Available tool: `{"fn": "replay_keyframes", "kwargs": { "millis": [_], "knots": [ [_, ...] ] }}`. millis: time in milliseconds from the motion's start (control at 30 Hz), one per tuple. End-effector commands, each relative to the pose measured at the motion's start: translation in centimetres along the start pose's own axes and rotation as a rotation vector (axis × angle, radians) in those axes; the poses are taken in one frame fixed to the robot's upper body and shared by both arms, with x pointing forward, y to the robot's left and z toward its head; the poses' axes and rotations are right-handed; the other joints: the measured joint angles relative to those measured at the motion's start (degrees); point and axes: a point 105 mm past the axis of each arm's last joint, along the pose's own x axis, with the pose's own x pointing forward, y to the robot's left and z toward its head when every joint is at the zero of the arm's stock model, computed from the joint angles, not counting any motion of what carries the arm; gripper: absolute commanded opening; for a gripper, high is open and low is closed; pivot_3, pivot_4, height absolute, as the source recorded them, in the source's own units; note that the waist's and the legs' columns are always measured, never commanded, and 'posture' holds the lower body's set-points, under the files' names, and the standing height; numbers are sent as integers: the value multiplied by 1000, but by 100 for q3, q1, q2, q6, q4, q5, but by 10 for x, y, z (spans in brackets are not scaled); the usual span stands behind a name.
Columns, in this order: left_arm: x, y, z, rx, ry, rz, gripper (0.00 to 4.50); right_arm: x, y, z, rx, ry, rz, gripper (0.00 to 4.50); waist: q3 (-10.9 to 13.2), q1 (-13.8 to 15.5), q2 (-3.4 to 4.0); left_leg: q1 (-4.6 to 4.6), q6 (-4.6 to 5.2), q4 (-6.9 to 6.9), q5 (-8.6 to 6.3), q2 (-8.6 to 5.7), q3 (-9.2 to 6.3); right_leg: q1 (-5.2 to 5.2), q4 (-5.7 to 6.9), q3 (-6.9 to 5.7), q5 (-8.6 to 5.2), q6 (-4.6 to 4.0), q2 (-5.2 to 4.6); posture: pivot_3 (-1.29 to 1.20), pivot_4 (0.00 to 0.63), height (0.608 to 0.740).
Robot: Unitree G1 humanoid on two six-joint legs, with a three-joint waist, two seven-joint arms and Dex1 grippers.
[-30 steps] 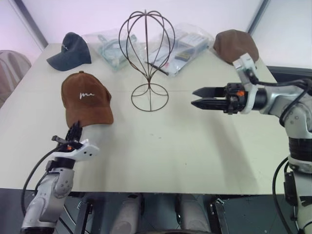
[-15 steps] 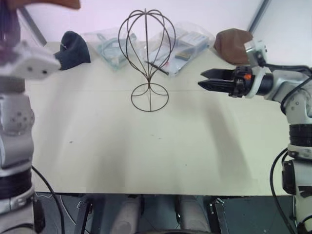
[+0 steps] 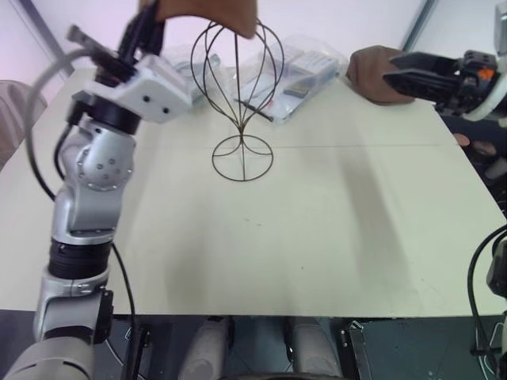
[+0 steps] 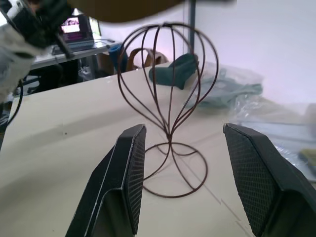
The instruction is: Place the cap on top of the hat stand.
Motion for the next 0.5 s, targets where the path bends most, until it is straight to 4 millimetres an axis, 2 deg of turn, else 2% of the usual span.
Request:
{"fn": "replay_keyframes", "kwargs": {
  "millis": [33, 200, 500],
  "knots": [
    [1, 7, 26, -54, -78, 43, 41, -7, 3, 11, -39, -25, -10, 2551, 0, -4, 0, 0, 0, 2, 0, 0, 0, 0, 0, 1, 1, 1, 0, 0, 150, 740],
    [-4, 1, 38, -74, -84, 42, 41, -7, 3, 7, -28, -26, -11, 2551, 0, 4, 0, 0, 0, 4, 0, -1, 5, 1, 0, 7, 3, 5, 0, 0, 150, 740],
    [-29, -7, 26, -45, 29, 44, 41, 1, 1, 0, -4, -30, -3, 2551, 0, 26, 0, 4, 1, 8, 1, -1, 10, 2, 2, 13, 4, 5, 0, 0, 150, 740]
  ]
}}
